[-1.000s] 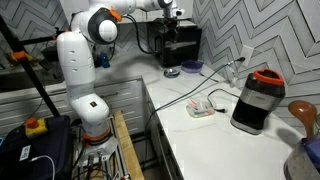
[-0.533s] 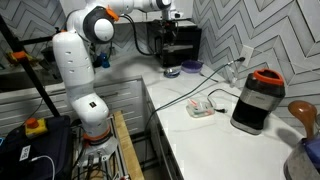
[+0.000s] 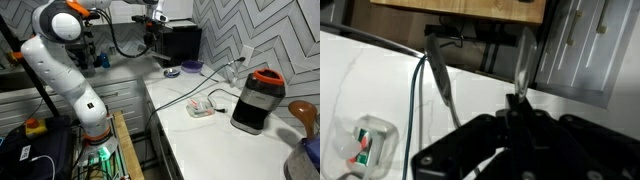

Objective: Pick up the tongs then put them in the holder

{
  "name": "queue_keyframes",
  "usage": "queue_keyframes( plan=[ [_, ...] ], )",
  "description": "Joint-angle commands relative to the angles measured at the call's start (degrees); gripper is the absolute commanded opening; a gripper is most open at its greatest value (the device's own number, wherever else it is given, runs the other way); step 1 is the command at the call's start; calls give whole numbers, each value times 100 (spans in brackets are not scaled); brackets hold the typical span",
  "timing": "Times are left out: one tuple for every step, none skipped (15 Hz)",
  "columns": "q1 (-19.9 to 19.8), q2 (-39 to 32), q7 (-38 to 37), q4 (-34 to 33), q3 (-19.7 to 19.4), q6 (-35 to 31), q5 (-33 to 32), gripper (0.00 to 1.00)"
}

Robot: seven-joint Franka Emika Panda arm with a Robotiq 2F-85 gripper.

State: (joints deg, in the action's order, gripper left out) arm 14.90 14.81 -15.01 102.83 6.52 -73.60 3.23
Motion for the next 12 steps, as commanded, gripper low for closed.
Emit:
queue_keyframes(
  plan=[
    [-327,169,64,105,219,20,70,4],
    [-364,222,85,93,244,21,68,4],
    [-371,199,82,60,273,21,65,4],
    [-362,126,77,31,299,16,61,4],
    [-354,57,74,24,314,11,58,4],
    [-352,13,72,24,316,10,56,4],
    [-351,-26,71,15,317,9,55,4],
    [-355,-44,70,6,316,9,54,4],
    [-365,-134,118,-102,336,204,-139,1],
    [-386,-168,204,-155,338,453,-288,1],
    [-444,-117,390,-124,284,823,-389,1],
    [-482,-48,624,-79,247,1173,-571,1]
  ],
)
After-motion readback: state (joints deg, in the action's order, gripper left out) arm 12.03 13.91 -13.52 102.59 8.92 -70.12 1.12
